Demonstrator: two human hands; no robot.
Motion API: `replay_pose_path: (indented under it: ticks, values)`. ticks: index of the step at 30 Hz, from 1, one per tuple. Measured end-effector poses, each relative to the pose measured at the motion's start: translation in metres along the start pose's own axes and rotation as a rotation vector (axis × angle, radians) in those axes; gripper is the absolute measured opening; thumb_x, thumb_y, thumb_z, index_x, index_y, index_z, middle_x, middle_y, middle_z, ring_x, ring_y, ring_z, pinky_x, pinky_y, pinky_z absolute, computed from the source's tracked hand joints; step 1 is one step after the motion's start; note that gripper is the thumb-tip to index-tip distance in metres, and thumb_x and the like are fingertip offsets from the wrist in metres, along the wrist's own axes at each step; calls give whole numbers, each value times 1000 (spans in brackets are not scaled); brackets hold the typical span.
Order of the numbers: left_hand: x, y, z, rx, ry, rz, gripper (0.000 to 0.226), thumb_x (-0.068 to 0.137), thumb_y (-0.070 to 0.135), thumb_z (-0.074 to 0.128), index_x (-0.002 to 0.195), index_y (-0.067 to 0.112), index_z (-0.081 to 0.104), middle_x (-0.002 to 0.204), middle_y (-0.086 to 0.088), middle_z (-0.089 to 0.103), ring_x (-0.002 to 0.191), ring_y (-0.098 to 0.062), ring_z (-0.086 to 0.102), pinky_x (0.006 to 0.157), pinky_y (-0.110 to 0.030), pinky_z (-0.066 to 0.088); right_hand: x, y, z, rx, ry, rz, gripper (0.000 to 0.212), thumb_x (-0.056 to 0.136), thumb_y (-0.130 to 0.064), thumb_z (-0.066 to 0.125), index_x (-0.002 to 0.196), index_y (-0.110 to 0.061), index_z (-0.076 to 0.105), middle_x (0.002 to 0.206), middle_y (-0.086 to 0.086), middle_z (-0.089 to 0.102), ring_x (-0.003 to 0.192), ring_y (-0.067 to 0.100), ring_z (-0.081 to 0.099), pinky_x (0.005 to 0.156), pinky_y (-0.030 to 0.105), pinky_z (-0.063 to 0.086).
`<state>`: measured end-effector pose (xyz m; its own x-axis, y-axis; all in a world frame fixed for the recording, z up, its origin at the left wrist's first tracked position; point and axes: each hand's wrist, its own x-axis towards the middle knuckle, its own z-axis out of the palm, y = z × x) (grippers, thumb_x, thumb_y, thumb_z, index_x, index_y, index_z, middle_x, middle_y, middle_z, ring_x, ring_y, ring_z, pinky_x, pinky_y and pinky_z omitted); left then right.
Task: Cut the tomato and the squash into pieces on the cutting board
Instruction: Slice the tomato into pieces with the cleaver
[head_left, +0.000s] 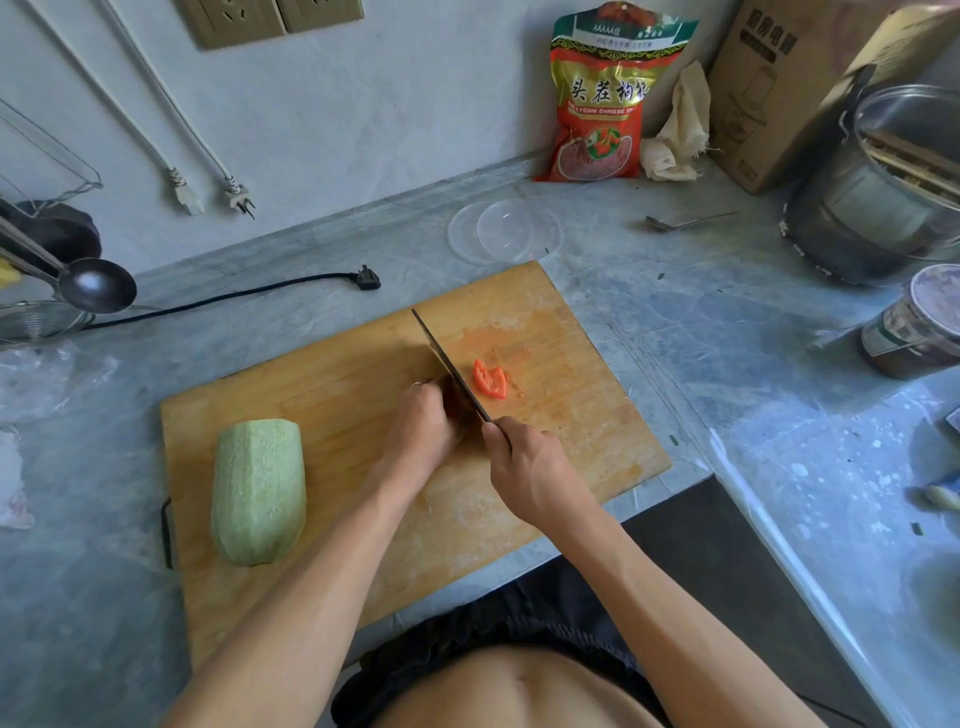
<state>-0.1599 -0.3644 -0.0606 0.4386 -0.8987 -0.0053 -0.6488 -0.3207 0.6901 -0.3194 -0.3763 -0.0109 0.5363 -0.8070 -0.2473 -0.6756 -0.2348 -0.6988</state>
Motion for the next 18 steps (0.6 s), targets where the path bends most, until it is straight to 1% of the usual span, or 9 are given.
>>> replay_pose_path:
  ticks: [3,6,9,13,16,18]
  values:
    - [0,0,-2,16,-7,-30,14,79,17,73,91,12,75,90,-13,74,88,-33,68,62,-24,42,-1,3,4,-23,21,-35,34,105,-35,35,80,-16,47,54,1,42,44,20,37,43,29,25]
    - [-1,0,-2,3,-13,6,15,77,11,73,92,9,75,93,-13,75,89,-34,68,66,-30,50,-8,9,5,-43,12,-23,33,105,-37,35,79,-19,45,53,2,44,43,22,38,43,33,27]
    - [0,-3,-1,-4,-14,6,18,78,10,73,96,9,75,95,-12,75,90,-31,69,69,-28,49,-12,14,5,-37,11,-26,32,105,-37,35,80,-20,45,53,2,44,43,23,38,45,34,28]
    - [1,-6,1,10,-11,1,16,81,19,73,96,13,75,94,-12,74,89,-31,67,69,-30,51,-4,13,5,-11,26,-31,31,105,-36,36,80,-20,45,53,1,41,43,20,34,45,31,23]
    - [1,-7,2,25,-16,-15,15,83,23,69,91,12,73,88,-13,72,84,-32,66,66,-35,49,0,8,0,50,0,-5,36,105,-34,37,71,-23,41,55,1,43,47,19,36,49,33,27]
    - [1,-9,3,47,-19,-44,15,84,24,68,87,9,70,85,-14,68,80,-31,63,64,-31,42,1,8,-8,140,-18,45,38,105,-34,37,68,-22,42,56,0,46,47,17,40,49,32,33]
